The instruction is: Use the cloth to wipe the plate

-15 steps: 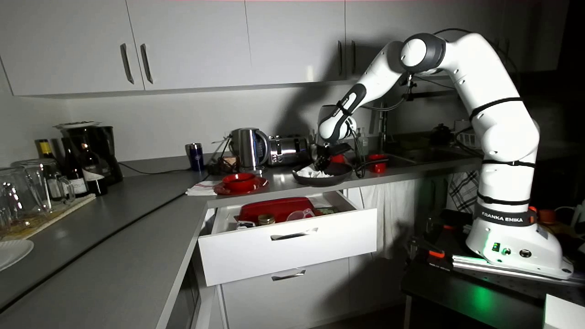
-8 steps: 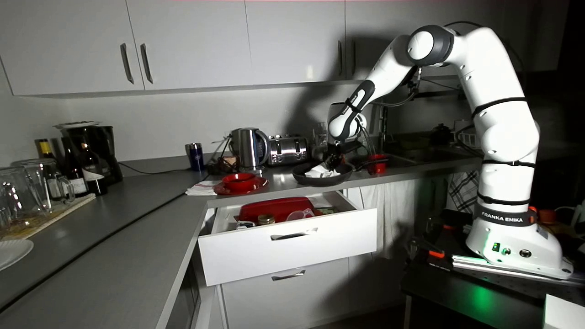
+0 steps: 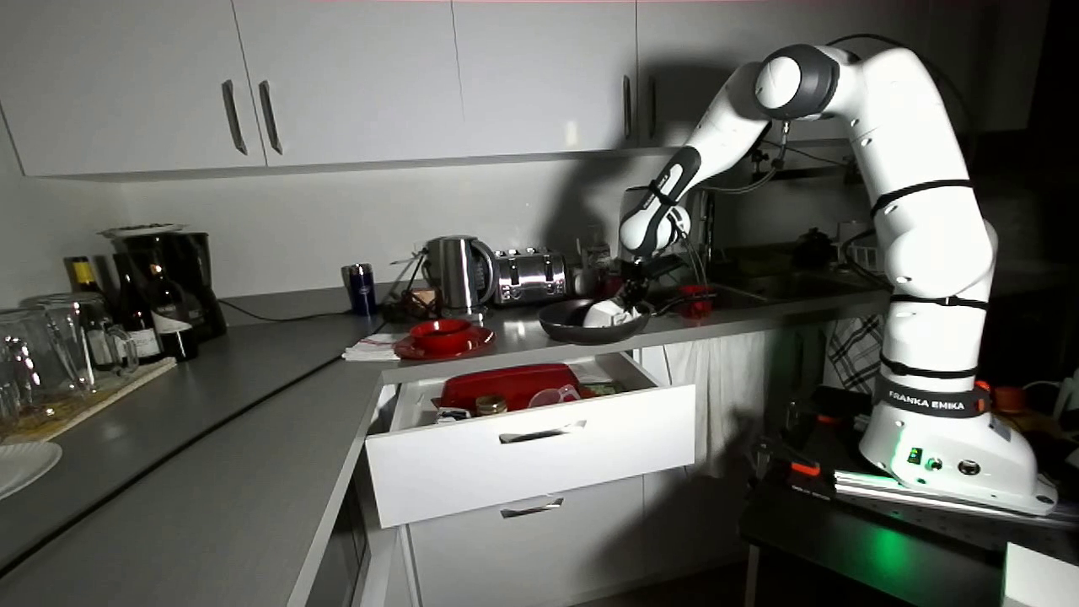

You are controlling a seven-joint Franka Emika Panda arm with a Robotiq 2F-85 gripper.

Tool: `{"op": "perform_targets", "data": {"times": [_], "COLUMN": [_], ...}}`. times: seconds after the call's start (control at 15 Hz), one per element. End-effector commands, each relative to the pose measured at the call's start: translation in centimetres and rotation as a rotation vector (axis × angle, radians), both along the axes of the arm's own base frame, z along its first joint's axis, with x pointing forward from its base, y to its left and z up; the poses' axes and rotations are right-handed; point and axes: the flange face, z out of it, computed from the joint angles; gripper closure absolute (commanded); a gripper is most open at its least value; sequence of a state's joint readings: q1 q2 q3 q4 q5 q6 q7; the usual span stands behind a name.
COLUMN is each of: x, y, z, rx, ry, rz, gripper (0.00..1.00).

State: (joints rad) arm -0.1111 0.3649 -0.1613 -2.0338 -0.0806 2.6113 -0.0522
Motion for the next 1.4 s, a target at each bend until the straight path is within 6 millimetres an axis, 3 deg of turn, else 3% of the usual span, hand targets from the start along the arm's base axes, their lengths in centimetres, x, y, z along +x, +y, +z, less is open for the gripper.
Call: {"op": "perform_targets", "data": {"times": [0.0,0.87,1.07,1.33], "x": [0.0,-1.7,-1.8,-1.2], "y": [0.0,11.1,11.9,9.7], "z": [-0.2,-2.1,-2.6,-2.8], "rx": [-0.010,0.048,0.049,0.027], "ry": [0.006,0.049,0.058,0.059], "rz": [-0.016,0.192,0.214,0.168], "gripper": [0.93,0.93,0.93,0.93]}}
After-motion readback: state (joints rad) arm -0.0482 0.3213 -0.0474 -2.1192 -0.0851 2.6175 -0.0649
